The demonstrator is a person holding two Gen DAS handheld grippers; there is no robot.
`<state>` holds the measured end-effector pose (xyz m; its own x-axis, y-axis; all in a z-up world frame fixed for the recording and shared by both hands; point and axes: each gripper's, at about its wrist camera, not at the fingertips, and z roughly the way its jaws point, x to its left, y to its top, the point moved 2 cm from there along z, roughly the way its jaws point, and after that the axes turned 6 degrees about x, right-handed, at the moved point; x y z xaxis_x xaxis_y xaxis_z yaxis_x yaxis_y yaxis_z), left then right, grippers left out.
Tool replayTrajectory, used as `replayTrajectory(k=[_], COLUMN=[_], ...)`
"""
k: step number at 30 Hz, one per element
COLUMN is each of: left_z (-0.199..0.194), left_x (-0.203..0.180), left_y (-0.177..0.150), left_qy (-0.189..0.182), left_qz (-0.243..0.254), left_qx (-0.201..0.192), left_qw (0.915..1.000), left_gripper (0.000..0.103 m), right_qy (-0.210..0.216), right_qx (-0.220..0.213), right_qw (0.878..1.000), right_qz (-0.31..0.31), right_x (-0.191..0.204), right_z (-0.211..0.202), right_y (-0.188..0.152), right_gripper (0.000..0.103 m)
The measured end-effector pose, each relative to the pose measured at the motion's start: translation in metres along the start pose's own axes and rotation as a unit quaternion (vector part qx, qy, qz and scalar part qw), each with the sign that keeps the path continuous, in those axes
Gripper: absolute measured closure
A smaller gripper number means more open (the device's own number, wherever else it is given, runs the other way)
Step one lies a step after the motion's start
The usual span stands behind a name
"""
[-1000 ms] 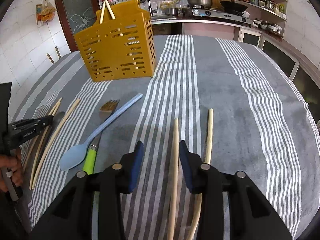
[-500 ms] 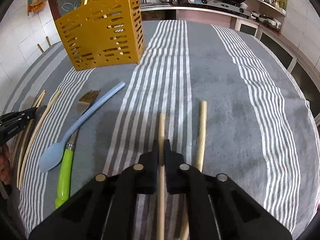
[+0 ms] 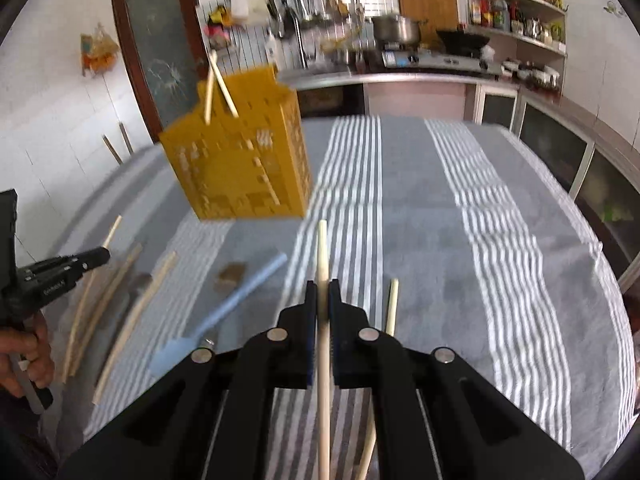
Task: Organize utensils
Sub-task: 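Grasp a wooden chopstick with the left tool while the right tool grasps another, then carry both held chopsticks up above the yellow slotted holder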
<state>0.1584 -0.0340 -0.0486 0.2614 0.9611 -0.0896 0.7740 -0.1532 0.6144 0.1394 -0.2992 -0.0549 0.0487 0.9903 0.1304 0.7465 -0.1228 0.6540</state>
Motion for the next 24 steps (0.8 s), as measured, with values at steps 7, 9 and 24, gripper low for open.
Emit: replayTrajectory(k=[7,9,24], left_z=[-0.04,-0.049,-0.109], left_x=[-0.008,-0.011,-0.029], left_y=[0.007,0.008,0.044], left_qy=[-0.015,-0.014,-0.028], left_qz=[0.0,0.003,0.019], left_qx=[-0.052,-0.061,-0.146], left_qw=[0.9985,0.998,0.9887], left_gripper=[0.098,0.098,0.098], right_qy=[0.011,0.013,0.014], right_qx=[-0.045,-0.057,-0.145], right_qw=[0.999,0.998,0.988], right_qz=[-0.011,-0.017,-0.043], right_x=[0.007,0.011,0.026], right_z=[-0.028,-0.036,-0.093], right_y=[0.007,0.009,0.045], right_gripper=[0.097,0.097,0.097])
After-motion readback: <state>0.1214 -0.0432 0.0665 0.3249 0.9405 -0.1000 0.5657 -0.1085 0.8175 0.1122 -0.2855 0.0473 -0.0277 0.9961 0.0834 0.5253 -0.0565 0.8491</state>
